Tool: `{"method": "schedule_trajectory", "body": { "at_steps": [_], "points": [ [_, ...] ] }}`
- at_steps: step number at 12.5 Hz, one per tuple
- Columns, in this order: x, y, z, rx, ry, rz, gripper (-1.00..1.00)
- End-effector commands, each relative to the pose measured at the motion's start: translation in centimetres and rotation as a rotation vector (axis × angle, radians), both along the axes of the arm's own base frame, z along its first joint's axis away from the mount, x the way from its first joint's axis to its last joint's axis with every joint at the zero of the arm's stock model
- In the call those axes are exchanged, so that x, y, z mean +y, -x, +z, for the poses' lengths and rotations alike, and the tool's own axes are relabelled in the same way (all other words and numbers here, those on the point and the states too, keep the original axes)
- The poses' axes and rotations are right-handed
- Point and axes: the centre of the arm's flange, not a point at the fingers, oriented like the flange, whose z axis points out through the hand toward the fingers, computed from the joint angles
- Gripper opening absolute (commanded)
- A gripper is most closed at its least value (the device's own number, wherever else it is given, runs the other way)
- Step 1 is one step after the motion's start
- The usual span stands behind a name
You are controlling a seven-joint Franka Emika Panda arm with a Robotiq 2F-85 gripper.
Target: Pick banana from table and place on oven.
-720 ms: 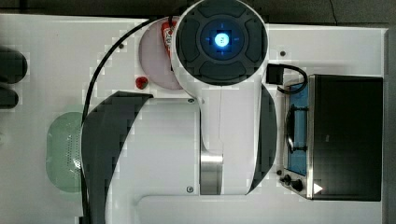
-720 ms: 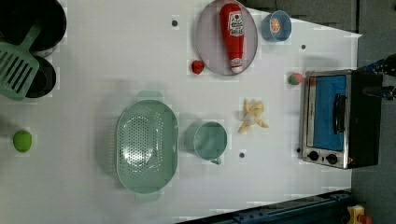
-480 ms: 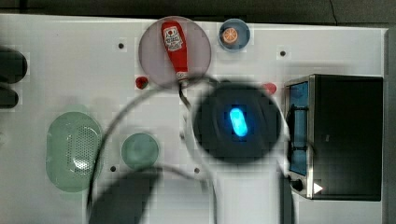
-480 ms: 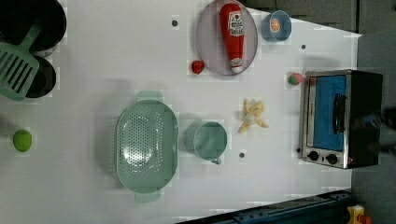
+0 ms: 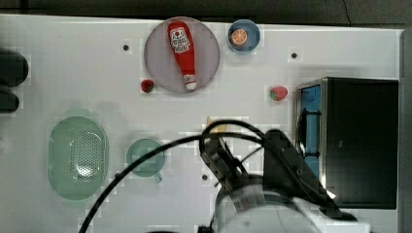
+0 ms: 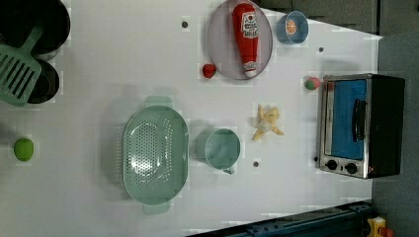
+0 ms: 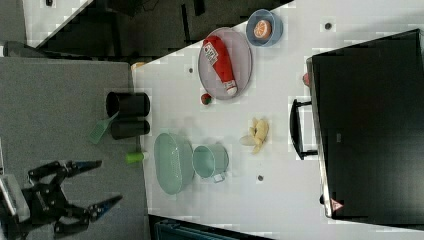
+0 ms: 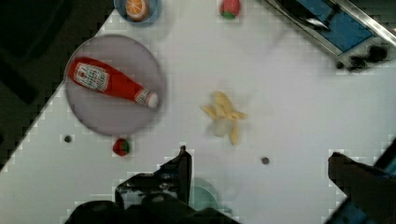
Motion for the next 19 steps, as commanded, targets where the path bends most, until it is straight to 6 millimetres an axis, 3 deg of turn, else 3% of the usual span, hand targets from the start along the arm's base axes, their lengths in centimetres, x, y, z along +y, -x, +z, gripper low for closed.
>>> {"method": "schedule_trajectory", "body": {
  "at_steps": [1, 7, 13, 19],
  "points": [
    [0.6, -4.3, -11.4, 0.228, -0.01, -0.001, 1.0],
    [0.5, -7.9, -25.2, 0.267, -0.01, 0.001, 1.0],
    [0.6, -7.8, -38.0, 0.245, -0.009, 0.005, 1.0],
    [2.2, -7.7, -47.2, 0.256, -0.017, 0.024, 1.0]
  ]
}}
